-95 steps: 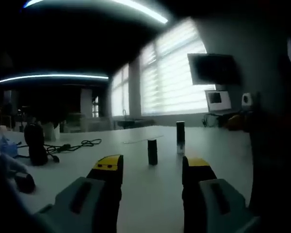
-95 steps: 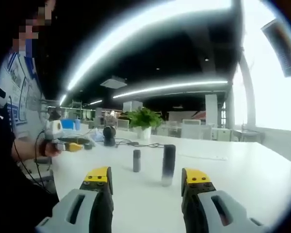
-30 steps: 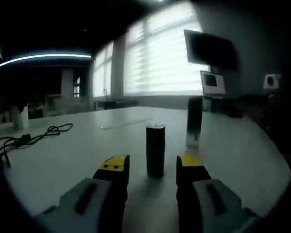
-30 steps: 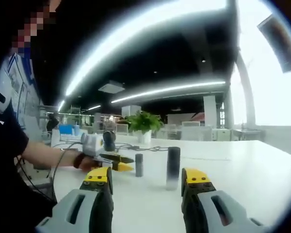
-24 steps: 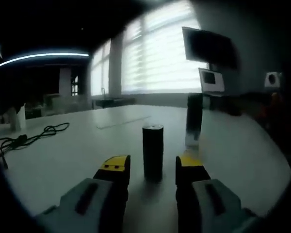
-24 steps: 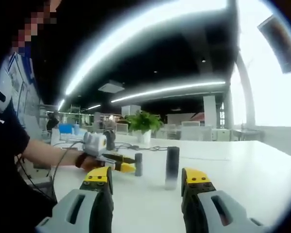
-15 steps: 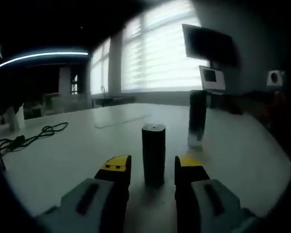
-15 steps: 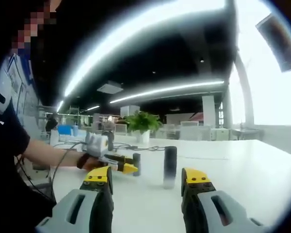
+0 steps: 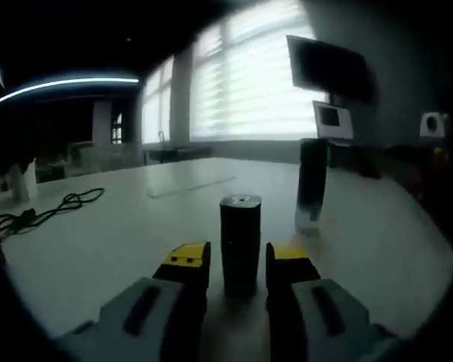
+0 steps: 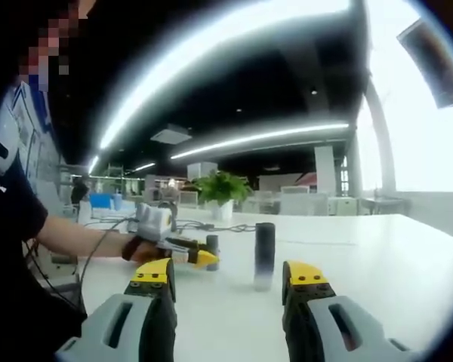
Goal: Pick up cosmetic bottle twist off cap place on table pick up cap screw tight cap place on table
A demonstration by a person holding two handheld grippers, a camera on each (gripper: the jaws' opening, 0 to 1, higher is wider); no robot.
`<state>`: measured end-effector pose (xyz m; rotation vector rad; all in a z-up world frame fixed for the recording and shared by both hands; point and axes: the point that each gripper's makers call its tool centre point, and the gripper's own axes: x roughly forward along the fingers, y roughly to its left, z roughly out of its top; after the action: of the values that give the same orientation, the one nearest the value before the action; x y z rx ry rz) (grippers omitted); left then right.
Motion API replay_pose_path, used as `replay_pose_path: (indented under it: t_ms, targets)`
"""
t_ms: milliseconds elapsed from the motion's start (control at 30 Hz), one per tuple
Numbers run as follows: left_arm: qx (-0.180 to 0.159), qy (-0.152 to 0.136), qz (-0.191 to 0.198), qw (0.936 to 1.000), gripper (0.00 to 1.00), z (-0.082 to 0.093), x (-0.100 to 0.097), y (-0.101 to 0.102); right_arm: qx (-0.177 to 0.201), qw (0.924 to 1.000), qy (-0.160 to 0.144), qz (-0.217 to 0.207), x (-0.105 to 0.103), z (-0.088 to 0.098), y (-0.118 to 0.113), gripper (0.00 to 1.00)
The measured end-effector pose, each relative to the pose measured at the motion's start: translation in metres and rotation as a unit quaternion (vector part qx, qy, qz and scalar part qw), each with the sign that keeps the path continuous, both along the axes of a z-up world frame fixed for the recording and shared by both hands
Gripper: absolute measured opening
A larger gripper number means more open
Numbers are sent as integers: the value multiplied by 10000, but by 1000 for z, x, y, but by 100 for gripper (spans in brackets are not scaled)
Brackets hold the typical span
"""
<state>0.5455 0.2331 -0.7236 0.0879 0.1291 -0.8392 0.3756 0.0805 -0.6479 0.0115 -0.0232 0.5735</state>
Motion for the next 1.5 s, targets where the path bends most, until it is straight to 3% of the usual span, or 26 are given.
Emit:
replay_pose_path:
  t_ms: [867, 1100, 1300, 1367, 1500]
  targets:
    - [73, -17, 36, 10000, 11, -2, -1, 1, -9, 10000, 43, -54, -2, -9, -3, 50]
    - [17, -27, -111, 9999, 10, 1, -9, 0, 18, 10000, 48, -49, -1, -10, -4, 49]
    - [-224, 7, -196, 9996, 10, 8, -17, 0, 24, 10000, 21, -34, 0, -7, -2, 49]
    - [-162, -237, -355, 9990, 10, 11, -26, -2, -19, 10000, -2, -53, 0, -6, -3, 49]
    - [-160, -352, -482, 9981, 10, 15, -39, -3, -4, 10000, -19, -91, -1, -5, -5, 49]
